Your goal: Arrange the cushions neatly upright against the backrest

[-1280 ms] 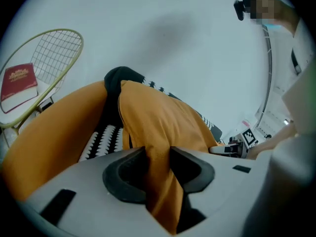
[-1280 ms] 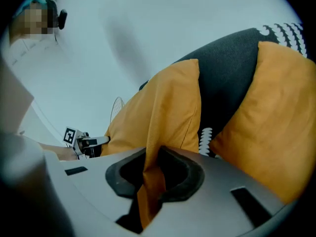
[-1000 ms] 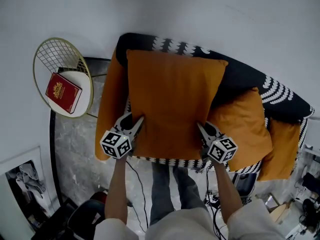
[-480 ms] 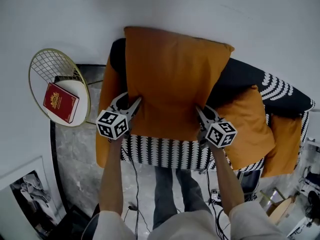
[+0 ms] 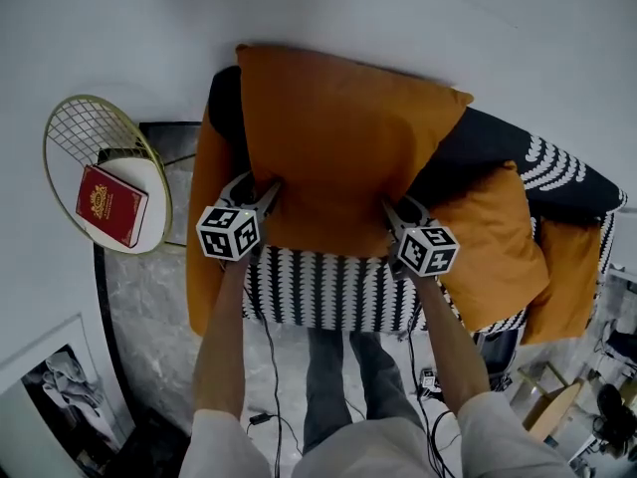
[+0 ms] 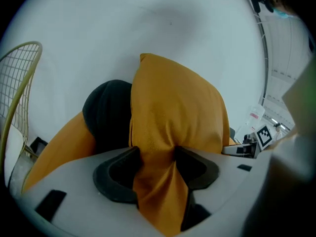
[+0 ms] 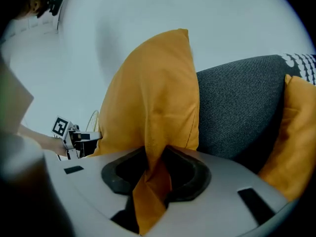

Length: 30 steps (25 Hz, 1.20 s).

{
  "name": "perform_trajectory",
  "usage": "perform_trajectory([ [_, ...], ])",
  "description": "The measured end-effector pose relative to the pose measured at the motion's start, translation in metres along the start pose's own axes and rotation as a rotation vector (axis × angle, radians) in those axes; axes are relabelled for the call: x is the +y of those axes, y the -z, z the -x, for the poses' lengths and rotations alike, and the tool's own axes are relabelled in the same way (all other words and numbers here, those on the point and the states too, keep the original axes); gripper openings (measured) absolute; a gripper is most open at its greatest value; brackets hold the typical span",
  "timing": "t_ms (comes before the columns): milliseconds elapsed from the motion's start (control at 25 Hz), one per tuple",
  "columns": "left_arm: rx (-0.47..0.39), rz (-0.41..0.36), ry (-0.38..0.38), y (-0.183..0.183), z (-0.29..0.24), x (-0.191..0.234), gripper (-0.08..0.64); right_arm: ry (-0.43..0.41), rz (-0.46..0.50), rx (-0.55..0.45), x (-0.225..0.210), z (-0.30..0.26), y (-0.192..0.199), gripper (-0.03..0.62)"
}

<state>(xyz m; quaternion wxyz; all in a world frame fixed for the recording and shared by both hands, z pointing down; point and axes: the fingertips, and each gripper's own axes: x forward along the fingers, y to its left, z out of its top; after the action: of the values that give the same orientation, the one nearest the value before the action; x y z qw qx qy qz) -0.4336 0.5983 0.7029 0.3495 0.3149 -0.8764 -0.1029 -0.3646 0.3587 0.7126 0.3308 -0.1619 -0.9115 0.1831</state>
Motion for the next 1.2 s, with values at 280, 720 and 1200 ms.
perform_trajectory([
  [280,-0.039,0.02,-0.08,0.003,0.024,0.01,0.356,0.063,-0.007,-0.005,-0.012,0.016,0.003,0.312],
  [720,-0.09,-0.085,-0.02,-0.002,0.058,-0.08,0.368,0.085,0.025,-0.052,-0.008,0.102,0.011,0.333],
  [1200,-0.082,-0.244,0.202,0.003,0.015,-0.255,0.037,0.133,0.105,-0.181,-0.041,0.228,0.003,0.029],
])
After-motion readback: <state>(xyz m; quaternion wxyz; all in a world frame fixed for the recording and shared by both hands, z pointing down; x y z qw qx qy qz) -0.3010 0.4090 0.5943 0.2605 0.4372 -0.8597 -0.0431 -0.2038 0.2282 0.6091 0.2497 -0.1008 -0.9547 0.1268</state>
